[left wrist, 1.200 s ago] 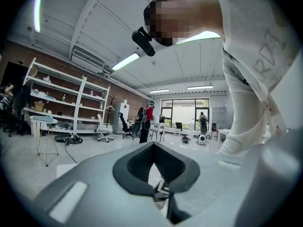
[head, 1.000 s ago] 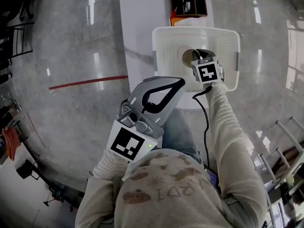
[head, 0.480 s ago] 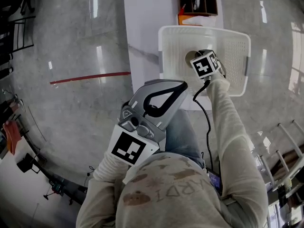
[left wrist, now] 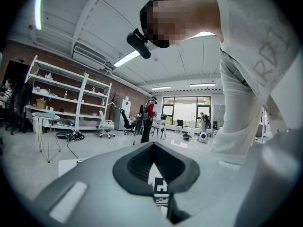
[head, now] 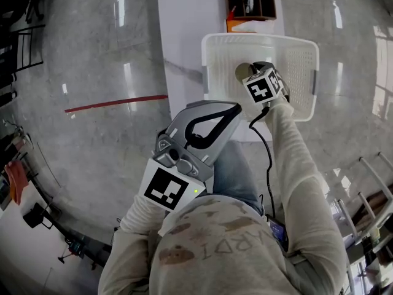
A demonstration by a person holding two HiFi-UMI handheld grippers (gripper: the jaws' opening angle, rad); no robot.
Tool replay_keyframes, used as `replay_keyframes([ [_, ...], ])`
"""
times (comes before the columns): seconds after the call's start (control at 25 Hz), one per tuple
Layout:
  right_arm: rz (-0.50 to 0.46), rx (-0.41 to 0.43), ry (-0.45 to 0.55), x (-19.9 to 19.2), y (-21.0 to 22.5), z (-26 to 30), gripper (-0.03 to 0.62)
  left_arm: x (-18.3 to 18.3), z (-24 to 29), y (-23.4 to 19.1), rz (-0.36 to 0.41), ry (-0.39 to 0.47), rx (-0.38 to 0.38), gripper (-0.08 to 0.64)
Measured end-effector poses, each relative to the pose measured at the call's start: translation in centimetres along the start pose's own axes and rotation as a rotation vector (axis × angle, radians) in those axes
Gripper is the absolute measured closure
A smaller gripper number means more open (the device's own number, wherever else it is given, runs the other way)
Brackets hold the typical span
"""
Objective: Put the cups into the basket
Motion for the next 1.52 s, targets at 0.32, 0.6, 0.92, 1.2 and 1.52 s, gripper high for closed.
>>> replay_keyframes([
  [0.32,0.037,0.032,0.225,3.5,-0.6,-8.6,0.565,2.9,-0.8,1.5,0.034,0.045,-0.045,0.560],
  [0.6,0.070,0.031,0.600,6.8,-5.7,-21.2,0.565,5.8,-3.0,2.8,0.083,0.056,-0.128,0.560],
  [0.92,0.066,-0.069,0.947,6.6,-13.8,-34.8,0.565,9.7,-5.8,3.4,0.117,0.122,-0.222,0.560],
  [1.2,0.075,-0.173,1.151,5.0,-21.0,-42.0,0.565,11.8,-8.5,3.5,0.111,0.177,-0.295,0.560],
  [1.52,0.090,-0.271,1.228,3.3,-27.3,-45.1,0.565,12.9,-11.9,5.3,0.108,0.211,-0.382,0.560],
])
Point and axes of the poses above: the fingertips, and each gripper's own axes: z forward along the fingers, y to its right, x out of its top, the point moved 4 cm from there along -z, backward along the fingers, and after that the axes turned 11 degrees about x, right-handed, at the moved point
